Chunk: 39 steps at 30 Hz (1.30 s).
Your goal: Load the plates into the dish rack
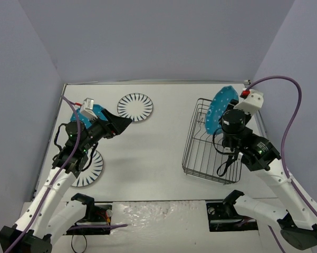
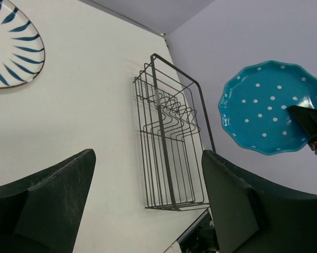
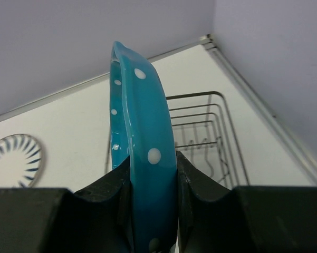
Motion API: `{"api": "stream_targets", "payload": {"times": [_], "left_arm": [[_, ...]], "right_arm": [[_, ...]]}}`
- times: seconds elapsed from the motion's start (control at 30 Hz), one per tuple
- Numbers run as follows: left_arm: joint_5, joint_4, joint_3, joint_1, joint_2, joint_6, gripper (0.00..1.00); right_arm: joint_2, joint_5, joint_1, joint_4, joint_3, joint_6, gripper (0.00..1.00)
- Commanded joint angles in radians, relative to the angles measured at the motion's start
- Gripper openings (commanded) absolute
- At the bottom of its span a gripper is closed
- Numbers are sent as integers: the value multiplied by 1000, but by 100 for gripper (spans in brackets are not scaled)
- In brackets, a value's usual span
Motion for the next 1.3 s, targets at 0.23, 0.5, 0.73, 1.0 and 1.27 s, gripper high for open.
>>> {"api": "stream_targets", "payload": {"times": [0.23,0.5,0.73,1.0,1.27], "left_arm": [[-26,-40,77,2,-25,57,78],[-22,-47,75,2,-30,62,78],[-18,-41,74,2,-26,60,78],[-16,-52,79,2,-32,68,78],[-9,-52,89,2,-21,67,78]], "right_arm": [[-4,280,-77,-77,64,-39,0],[59,78,-293,-66,18,-64,0],[129,-157,-456,-10,-9,-56,0],[166,-234,-541,41,-43,-62,0],[188,-216,-563,46,-30,-77,0]]}}
